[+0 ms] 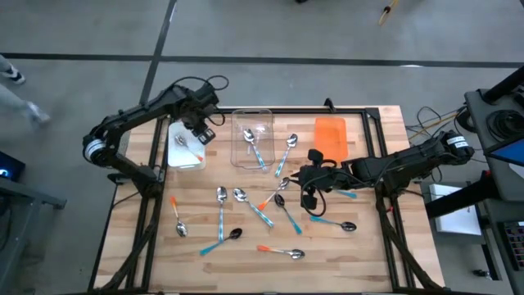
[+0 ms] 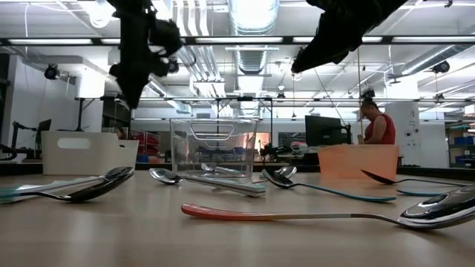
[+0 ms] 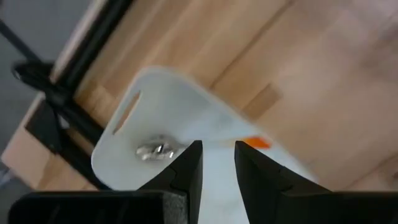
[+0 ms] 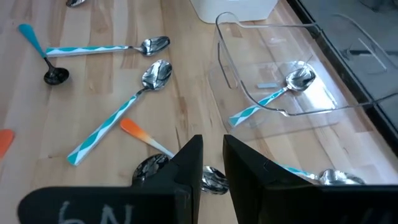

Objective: Sort silverware by color (type)
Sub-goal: Put the blue spoon into the orange bin

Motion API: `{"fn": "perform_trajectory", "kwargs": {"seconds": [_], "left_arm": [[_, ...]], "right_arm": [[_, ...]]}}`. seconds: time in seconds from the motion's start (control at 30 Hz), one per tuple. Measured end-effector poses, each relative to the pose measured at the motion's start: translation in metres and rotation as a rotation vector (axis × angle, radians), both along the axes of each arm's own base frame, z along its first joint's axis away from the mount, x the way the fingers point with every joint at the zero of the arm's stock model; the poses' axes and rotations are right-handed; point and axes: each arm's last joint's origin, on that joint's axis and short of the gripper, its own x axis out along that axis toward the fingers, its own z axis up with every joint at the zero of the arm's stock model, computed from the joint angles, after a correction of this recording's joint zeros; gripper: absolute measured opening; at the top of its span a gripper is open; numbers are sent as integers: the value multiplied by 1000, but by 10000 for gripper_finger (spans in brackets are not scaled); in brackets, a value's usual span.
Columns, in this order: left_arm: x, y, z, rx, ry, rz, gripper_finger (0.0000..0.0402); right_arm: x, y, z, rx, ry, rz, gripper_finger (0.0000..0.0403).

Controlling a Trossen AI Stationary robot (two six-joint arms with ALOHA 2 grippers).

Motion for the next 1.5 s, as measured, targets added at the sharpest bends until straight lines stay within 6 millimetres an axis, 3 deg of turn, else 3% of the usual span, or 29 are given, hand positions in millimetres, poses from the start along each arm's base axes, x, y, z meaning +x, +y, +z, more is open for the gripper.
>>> {"fn": "perform_trajectory", "kwargs": {"seconds": [0.33, 0.63, 1.03, 1.37, 1.5], "left_arm": [[21, -69, 47, 248, -498, -215, 75], [32, -124, 48, 366, -821, -491, 75], [43, -130, 17, 532, -1089, -553, 75], [42, -131, 11, 555, -1146, -541, 75], [42, -131, 10, 547, -1146, -538, 75]], "right_arm": [[1, -1, 1, 88, -31, -68, 54], [4, -4, -6, 274, -55, -218, 54], [3, 2, -43, 563, 227, -342, 54], [-34, -17, -62, 558, 661, -589, 54], [-43, -29, -63, 534, 750, -666, 54]]}}
